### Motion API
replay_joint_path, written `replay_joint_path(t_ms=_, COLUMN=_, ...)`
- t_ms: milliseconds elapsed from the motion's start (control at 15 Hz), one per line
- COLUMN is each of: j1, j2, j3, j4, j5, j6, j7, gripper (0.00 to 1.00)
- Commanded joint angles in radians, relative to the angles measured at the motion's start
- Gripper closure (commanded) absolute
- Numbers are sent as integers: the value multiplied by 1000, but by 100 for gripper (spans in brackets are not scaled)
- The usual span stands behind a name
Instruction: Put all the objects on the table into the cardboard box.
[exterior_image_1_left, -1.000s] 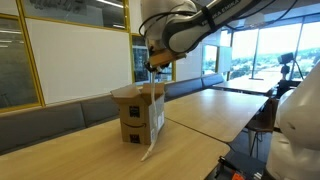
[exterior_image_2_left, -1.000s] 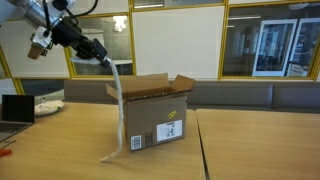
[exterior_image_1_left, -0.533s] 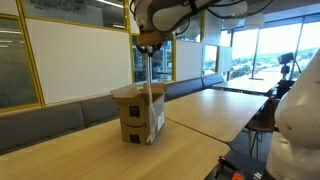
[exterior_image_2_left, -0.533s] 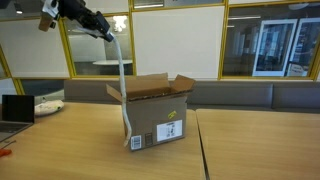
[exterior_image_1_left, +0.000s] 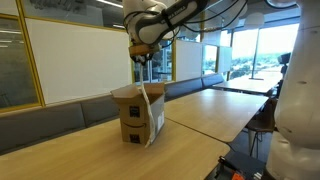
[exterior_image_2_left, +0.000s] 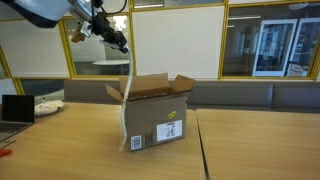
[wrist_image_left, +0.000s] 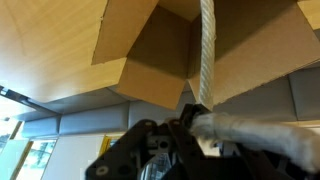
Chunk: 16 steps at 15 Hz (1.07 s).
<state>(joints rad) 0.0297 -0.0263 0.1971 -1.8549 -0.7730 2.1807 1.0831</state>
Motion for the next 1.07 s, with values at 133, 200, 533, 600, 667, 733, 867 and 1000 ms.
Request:
replay_joint_path(t_ms=133, j1=15, j2=201, j3=-90, j4=153, j5=38, j6=50, j7=-17, gripper=88)
replay_joint_path(t_ms=200, j1=12, j2=230, j3=-108, j4=165, j5=55, j6=60, j7=-24, gripper=88)
replay_joint_path(t_ms=533, j1=3, j2=358, j3=-184, j4=208, j5=164, j6=88, j7=-63, gripper=88)
replay_joint_path(t_ms=600, j1=2, j2=390, j3=-199, j4=219, j5=187, j6=93, j7=-72, gripper=88)
replay_joint_path(t_ms=667, j1=1, j2=409, j3=-211, j4=223, j5=216, j6=94, j7=-87, gripper=88)
replay_joint_path(t_ms=733, j1=0, j2=443, j3=-225, j4=237, j5=242, j6=93, j7=-99, gripper=88)
replay_joint_path(t_ms=867, j1=2, j2=493, j3=-250, j4=257, j5=293, j6=85, j7=-125, gripper=89)
replay_joint_path(t_ms=1000, j1=3, j2=534, j3=-268, j4=271, j5=344, j6=80, j7=-153, gripper=89)
